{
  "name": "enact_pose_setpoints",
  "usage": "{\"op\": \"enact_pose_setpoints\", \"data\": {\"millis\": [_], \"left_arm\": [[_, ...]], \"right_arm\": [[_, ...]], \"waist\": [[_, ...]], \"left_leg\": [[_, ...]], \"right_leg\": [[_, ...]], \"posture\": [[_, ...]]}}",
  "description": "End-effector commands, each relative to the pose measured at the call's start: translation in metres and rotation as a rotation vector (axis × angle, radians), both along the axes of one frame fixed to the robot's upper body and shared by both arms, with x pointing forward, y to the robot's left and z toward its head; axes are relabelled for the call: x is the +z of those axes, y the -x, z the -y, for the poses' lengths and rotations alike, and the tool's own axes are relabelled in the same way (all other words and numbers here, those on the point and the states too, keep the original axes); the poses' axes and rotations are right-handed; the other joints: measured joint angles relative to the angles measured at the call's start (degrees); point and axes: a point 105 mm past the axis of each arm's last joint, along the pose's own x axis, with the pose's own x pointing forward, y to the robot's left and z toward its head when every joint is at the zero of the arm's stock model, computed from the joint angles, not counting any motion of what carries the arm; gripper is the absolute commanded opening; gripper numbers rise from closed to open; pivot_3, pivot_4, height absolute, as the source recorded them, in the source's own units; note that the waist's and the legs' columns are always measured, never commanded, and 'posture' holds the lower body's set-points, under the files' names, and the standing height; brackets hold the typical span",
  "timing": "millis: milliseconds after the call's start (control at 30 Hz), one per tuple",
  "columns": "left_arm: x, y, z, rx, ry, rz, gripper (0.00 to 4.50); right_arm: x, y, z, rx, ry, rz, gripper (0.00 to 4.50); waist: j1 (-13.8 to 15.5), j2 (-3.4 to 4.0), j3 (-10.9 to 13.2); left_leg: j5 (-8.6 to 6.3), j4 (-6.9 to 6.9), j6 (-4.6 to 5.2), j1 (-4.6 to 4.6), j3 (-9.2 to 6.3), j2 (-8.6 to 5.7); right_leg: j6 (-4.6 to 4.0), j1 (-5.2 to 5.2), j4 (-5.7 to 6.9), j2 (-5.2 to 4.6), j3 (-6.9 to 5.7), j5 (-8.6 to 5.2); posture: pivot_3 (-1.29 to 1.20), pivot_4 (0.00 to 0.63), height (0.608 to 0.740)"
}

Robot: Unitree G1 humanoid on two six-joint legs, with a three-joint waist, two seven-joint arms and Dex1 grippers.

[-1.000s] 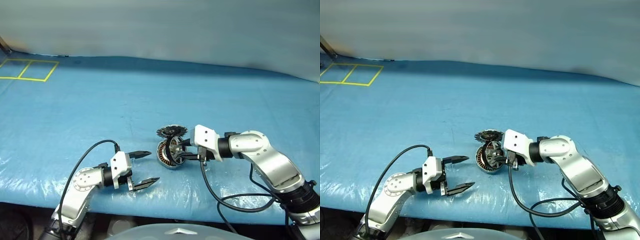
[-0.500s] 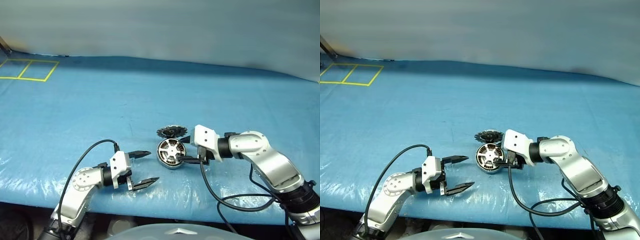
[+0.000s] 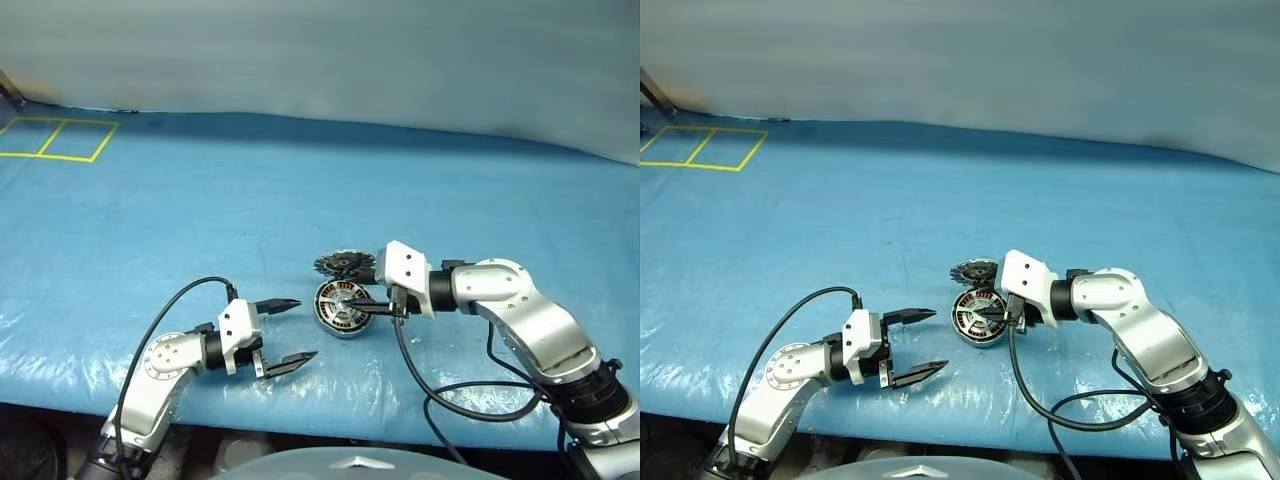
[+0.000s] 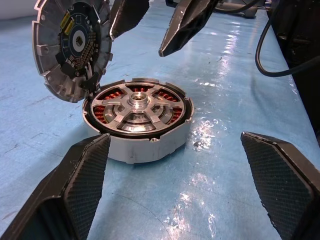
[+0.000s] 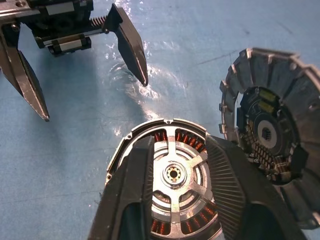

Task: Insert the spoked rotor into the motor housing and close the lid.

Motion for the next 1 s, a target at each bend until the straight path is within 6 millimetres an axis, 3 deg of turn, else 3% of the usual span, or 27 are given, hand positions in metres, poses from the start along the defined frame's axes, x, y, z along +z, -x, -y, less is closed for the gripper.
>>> {"op": "enact_pose_setpoints", "data": {"millis": [33, 100, 367, 600, 700, 733, 800, 867, 1000], "left_arm": [[0.011, -0.001, 0.001, -0.006, 0.014, 0.043, 4.5], [0.011, 0.0, 0.0, -0.006, 0.013, 0.042, 4.5], [0.014, -0.007, -0.004, 0.024, 0.026, 0.036, 4.5], [0.018, -0.018, -0.01, 0.066, 0.03, 0.04, 4.5], [0.022, -0.025, -0.015, 0.103, 0.044, 0.045, 4.5], [0.038, -0.03, -0.002, 0.105, 0.064, 0.062, 4.5], [0.063, -0.033, 0.019, 0.106, 0.099, 0.078, 4.5], [0.044, -0.043, -0.002, 0.161, 0.118, 0.017, 4.5], [0.072, -0.054, 0.001, 0.235, 0.215, -0.017, 4.5]], "right_arm": [[0.001, 0.0, -0.006, -0.007, -0.04, 0.005, 0.66], [0.0, -0.001, -0.009, -0.016, -0.058, -0.001, 0.06], [-0.019, -0.006, -0.018, -0.056, -0.078, -0.063, 0.06], [-0.039, -0.007, -0.015, -0.081, -0.027, -0.076, 0.06], [-0.05, -0.006, -0.01, -0.107, -0.006, -0.11, 0.06], [-0.051, -0.005, -0.01, -0.108, -0.011, -0.121, 0.06], [-0.05, -0.002, -0.011, -0.106, -0.033, -0.129, 0.06], [-0.046, -0.002, -0.013, -0.109, -0.066, -0.13, 0.06], [-0.025, -0.002, -0.018, -0.123, -0.182, -0.11, 0.06]], "waist": [[-0.07, 0.02, 0.01], [-0.21, 0.02, 0.01], [-0.2, 0.03, 0.02], [-0.2, 0.03, 0.01], [-0.2, 0.04, 0.01], [-0.15, 0.03, 0.0], [0.03, 0.0, 0.01], [-0.06, -0.01, -0.09], [-0.78, -0.01, -0.07]], "left_leg": [[0.0, -0.01, 0.0, 0.0, 0.02, 0.0], [0.0, -0.02, 0.0, 0.0, 0.03, 0.01], [0.0, -0.01, 0.0, 0.0, 0.03, 0.03], [0.0, -0.02, 0.0, 0.0, 0.01, 0.03], [0.0, -0.01, 0.0, 0.01, 0.0, 0.03], [0.0, 0.0, 0.0, 0.02, 0.0, 0.03], [0.01, 0.04, 0.0, 0.04, -0.05, 0.01], [0.01, 0.11, 0.0, 0.05, -0.14, -0.03], [0.0, -0.02, 0.0, 0.1, -0.09, 0.03]], "right_leg": [[0.0, -0.01, 0.0, 0.0, 0.01, 0.0], [0.0, -0.02, 0.01, 0.0, 0.01, 0.0], [0.0, -0.03, 0.02, 0.02, 0.0, 0.0], [0.0, -0.03, 0.02, 0.02, 0.0, 0.0], [0.01, -0.01, 0.02, 0.03, 0.0, 0.0], [0.01, 0.0, 0.02, 0.03, 0.0, 0.01], [0.03, 0.06, 0.02, 0.03, -0.01, 0.01], [0.24, 0.18, -0.03, 0.03, -0.01, 0.13], [0.34, 0.09, 0.03, 0.07, 0.0, 0.19]], "posture": [[0.0, 0.15, 0.74], [0.0, 0.15, 0.74], [0.0, 0.15, 0.74], [0.0, 0.15, 0.74], [0.0, 0.15, 0.74], [0.0, 0.15, 0.74], [0.0, 0.15, 0.74], [0.0, 0.15, 0.74], [0.0, 0.15, 0.74]]}}
